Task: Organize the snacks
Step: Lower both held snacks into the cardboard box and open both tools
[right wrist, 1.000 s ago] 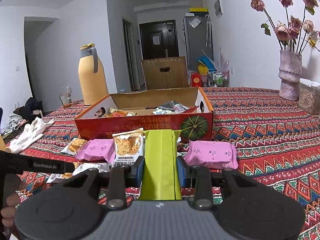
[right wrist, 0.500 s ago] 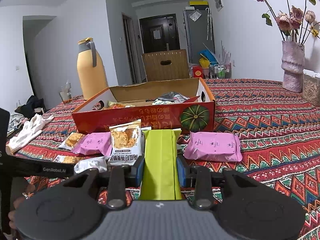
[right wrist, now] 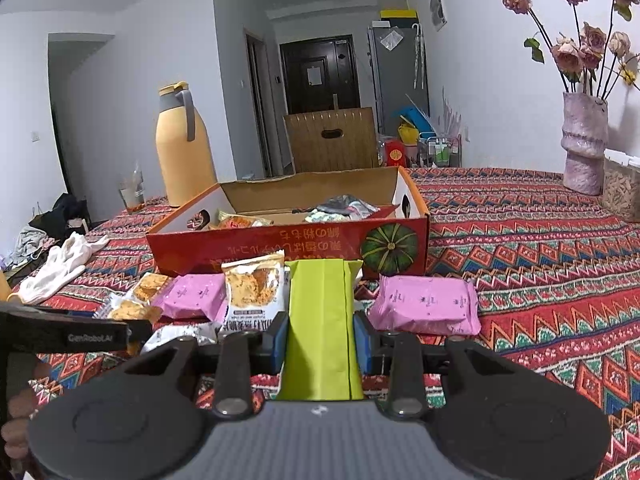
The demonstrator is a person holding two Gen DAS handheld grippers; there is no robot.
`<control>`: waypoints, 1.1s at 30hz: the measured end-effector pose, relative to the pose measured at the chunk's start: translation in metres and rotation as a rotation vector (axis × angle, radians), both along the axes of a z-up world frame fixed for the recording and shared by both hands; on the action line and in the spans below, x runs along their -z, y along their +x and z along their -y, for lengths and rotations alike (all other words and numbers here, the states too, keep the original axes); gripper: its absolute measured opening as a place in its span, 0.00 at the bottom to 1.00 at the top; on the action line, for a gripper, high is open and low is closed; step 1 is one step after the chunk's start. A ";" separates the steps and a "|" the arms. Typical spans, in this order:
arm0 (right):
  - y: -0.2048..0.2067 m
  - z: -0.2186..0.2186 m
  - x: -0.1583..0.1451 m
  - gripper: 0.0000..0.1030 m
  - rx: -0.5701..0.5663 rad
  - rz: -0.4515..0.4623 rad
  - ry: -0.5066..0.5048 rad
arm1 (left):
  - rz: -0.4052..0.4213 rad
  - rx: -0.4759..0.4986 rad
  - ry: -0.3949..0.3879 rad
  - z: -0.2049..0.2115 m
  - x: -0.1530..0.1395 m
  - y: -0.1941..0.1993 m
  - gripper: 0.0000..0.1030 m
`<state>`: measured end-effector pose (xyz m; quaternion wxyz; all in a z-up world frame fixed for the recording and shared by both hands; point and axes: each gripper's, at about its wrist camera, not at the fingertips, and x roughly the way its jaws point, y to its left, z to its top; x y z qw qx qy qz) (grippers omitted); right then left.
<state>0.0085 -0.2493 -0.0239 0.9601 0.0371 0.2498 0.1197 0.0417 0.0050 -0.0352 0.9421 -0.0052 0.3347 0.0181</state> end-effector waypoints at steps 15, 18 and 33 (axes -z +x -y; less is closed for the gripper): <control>0.044 -0.016 -0.029 0.32 -0.019 0.091 -0.005 | 0.134 0.020 -0.005 0.007 -0.054 0.034 0.54; 0.060 -0.017 -0.037 0.32 -0.016 0.109 -0.005 | 0.152 0.016 -0.010 0.010 -0.063 0.047 0.54; 0.151 -0.015 -0.059 0.32 0.055 0.129 0.015 | 0.182 -0.022 -0.039 0.016 -0.080 0.116 0.54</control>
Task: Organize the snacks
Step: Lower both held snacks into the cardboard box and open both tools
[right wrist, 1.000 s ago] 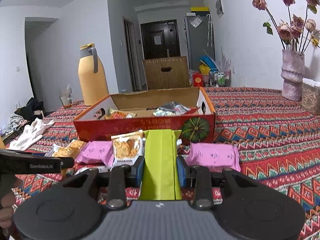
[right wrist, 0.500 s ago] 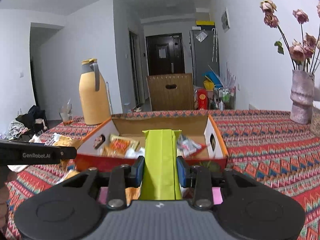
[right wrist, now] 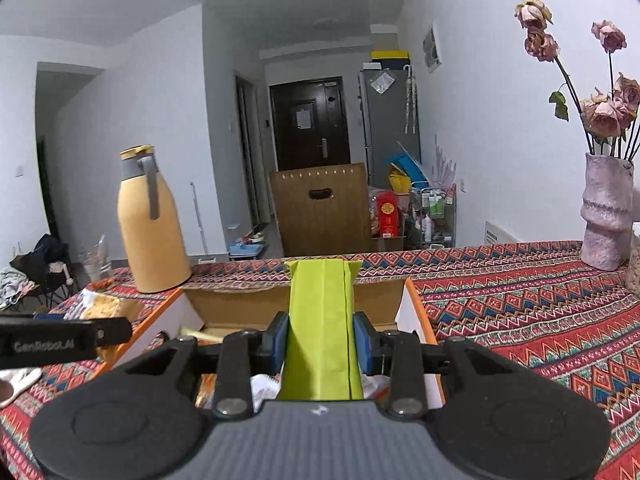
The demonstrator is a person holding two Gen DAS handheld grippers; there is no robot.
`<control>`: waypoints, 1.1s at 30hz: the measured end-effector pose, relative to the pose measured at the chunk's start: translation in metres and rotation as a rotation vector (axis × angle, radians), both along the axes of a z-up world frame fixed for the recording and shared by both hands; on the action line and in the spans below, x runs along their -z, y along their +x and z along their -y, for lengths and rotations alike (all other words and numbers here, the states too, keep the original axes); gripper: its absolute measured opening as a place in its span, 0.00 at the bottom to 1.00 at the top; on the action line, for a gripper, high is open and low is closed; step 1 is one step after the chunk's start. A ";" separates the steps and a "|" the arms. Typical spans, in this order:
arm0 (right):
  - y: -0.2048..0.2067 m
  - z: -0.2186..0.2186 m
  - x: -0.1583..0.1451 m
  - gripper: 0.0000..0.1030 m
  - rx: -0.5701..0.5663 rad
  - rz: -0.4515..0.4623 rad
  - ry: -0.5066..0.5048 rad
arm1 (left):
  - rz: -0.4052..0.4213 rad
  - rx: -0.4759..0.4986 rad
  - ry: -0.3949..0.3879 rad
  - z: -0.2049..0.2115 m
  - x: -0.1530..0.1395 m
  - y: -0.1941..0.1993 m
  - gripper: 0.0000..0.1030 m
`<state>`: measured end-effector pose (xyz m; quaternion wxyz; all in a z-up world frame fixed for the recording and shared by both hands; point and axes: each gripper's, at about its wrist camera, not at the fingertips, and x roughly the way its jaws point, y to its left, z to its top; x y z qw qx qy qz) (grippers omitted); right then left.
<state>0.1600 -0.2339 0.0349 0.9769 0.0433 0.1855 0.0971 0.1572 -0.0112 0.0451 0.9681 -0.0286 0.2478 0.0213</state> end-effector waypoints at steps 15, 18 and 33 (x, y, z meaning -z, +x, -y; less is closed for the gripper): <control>0.052 -0.011 0.031 0.32 0.008 -0.038 -0.009 | -0.052 -0.039 -0.015 -0.006 0.036 0.047 0.54; 0.052 -0.014 0.035 0.32 0.007 -0.051 -0.020 | -0.054 -0.040 -0.016 -0.006 0.039 0.047 0.56; 0.041 0.000 0.034 1.00 0.050 -0.052 0.038 | -0.003 -0.086 -0.057 -0.015 0.036 0.035 1.00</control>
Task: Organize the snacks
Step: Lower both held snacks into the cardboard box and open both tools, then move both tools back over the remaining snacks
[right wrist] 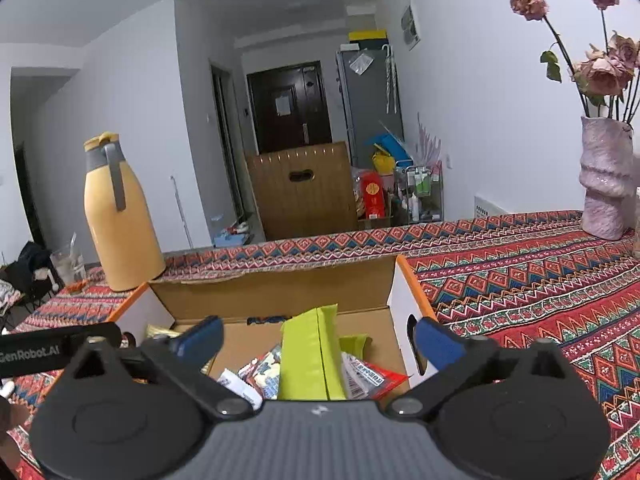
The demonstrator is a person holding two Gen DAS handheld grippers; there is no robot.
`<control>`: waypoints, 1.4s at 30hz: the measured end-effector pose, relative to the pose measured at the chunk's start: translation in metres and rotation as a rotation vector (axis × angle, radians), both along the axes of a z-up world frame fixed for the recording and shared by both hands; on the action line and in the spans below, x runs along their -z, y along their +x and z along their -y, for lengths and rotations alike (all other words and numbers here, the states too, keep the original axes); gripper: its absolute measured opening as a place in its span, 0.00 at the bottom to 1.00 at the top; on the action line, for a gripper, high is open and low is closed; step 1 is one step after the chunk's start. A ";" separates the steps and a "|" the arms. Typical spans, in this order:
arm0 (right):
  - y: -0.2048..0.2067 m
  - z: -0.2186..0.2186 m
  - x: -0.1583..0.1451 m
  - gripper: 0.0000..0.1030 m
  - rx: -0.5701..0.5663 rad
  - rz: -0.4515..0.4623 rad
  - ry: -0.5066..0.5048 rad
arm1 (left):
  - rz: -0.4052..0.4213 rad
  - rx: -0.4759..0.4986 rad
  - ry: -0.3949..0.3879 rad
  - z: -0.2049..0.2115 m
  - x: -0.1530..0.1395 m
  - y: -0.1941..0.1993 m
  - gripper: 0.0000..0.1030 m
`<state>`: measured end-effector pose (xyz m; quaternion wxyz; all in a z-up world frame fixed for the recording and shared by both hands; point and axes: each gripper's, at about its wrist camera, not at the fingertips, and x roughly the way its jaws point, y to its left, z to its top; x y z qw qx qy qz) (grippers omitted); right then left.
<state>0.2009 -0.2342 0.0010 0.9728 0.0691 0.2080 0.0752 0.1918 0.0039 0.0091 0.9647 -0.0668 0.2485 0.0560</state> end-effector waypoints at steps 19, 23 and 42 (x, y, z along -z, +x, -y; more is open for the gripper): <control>-0.026 -0.002 -0.025 1.00 0.012 0.068 -0.044 | 0.032 -0.006 0.020 0.002 -0.023 -0.024 1.00; -0.045 -0.001 -0.032 1.00 0.006 0.074 -0.045 | 0.034 -0.007 0.046 0.001 -0.030 -0.043 1.00; -0.164 -0.020 -0.017 1.00 -0.097 0.013 -0.102 | -0.075 -0.014 0.063 -0.046 -0.009 -0.165 1.00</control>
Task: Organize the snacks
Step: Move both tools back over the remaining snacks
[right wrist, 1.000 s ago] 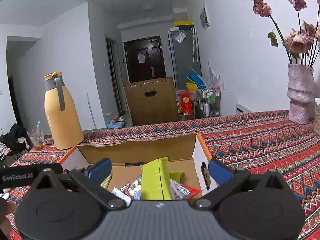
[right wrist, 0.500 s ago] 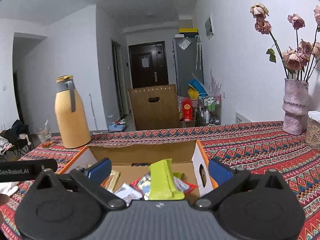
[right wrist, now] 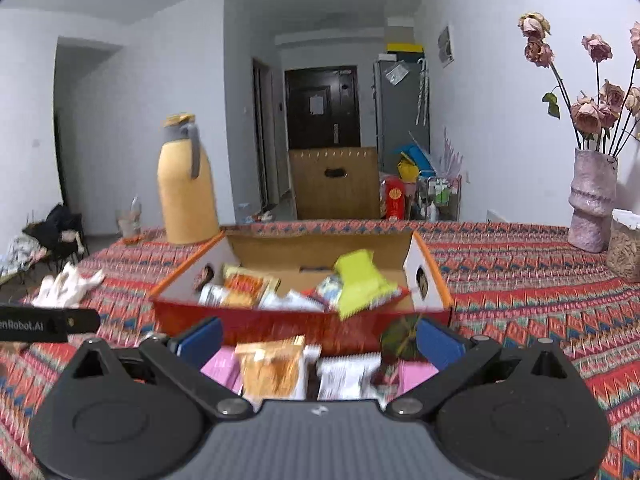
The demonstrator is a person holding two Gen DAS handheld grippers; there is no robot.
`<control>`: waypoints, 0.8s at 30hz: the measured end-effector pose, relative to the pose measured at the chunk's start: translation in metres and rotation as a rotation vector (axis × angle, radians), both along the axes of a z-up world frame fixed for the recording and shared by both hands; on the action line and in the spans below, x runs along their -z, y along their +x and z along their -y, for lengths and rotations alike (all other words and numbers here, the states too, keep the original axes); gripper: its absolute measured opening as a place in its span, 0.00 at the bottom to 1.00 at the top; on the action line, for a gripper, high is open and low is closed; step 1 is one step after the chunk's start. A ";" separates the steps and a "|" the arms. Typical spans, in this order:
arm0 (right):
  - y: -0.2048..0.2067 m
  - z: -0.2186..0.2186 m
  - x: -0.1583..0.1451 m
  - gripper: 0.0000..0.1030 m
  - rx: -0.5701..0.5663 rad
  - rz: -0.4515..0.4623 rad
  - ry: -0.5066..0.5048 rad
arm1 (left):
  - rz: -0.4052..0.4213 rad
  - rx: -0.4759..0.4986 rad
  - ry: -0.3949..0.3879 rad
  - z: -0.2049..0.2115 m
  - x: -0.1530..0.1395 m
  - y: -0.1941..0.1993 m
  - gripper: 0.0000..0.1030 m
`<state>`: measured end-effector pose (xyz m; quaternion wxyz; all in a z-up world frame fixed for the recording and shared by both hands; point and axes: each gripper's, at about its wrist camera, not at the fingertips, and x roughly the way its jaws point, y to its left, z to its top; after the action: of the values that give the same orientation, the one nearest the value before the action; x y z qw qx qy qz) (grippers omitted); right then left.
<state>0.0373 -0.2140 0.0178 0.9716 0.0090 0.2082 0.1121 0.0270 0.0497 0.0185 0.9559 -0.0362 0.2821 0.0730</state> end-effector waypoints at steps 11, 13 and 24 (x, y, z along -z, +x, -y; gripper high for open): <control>-0.062 -0.027 0.037 1.00 -0.087 -0.109 -0.093 | -0.064 0.083 0.006 0.001 0.027 -0.044 1.00; -0.068 -0.029 0.041 1.00 -0.098 -0.131 -0.088 | -0.068 0.095 0.009 0.002 0.030 -0.050 1.00; -0.080 -0.047 0.053 1.00 -0.168 -0.181 -0.088 | -0.094 0.095 -0.032 -0.012 0.048 -0.072 1.00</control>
<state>-0.0430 -0.1670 -0.0355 0.9355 -0.0409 0.2997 0.1824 -0.0449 0.0621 -0.0290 0.9432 -0.0345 0.3294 0.0246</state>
